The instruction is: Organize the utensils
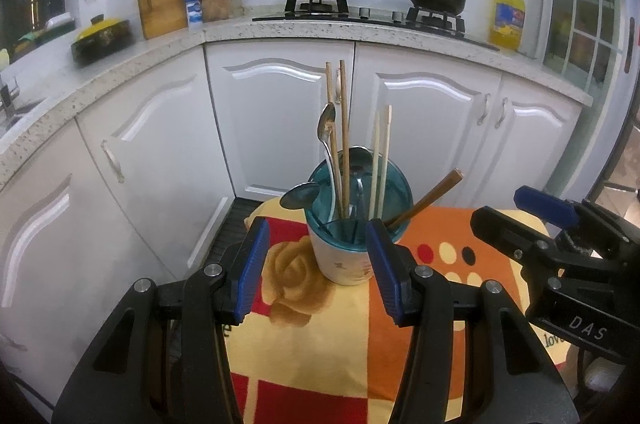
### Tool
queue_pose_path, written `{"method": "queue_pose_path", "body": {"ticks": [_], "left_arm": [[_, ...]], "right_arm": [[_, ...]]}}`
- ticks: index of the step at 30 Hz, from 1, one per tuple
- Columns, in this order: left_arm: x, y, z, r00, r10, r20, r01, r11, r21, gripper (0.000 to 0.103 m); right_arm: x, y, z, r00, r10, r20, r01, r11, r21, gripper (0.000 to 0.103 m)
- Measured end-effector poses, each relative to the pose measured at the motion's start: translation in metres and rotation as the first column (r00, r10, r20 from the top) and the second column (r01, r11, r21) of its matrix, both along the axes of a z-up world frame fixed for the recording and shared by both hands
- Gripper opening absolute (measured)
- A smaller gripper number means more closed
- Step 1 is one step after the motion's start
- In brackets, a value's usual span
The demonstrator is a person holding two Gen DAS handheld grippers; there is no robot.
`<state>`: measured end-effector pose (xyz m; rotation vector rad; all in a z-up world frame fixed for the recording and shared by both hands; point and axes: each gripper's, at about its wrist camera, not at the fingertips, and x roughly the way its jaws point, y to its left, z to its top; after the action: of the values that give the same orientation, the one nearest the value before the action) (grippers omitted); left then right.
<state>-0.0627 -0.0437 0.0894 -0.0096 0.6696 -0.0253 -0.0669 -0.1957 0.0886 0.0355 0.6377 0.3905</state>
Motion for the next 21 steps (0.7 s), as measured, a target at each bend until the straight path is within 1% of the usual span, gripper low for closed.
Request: {"method": "queue_pose_path", "body": {"ticks": [8, 13, 21], "left_arm": [[-0.0006, 0.0051, 0.0014, 1.0, 0.012, 0.011, -0.012, 1.0, -0.007, 0.049], [-0.0025, 0.0003, 0.0032, 0.999, 0.034, 0.031, -0.035, 0.998, 0.053, 0.05], [-0.0026, 0.0038, 0.0037, 0.998, 0.044, 0.039, -0.046, 0.997, 0.056, 0.05]], "right_arm": [[0.0019, 0.0005, -0.0014, 1.0, -0.005, -0.01, 0.005, 1.0, 0.005, 0.063], [0.0031, 0.0016, -0.001, 1.0, -0.004, -0.007, 0.004, 1.0, 0.004, 0.064], [0.0043, 0.0029, 0.0, 1.0, -0.002, -0.007, 0.002, 1.0, 0.001, 0.064]]}}
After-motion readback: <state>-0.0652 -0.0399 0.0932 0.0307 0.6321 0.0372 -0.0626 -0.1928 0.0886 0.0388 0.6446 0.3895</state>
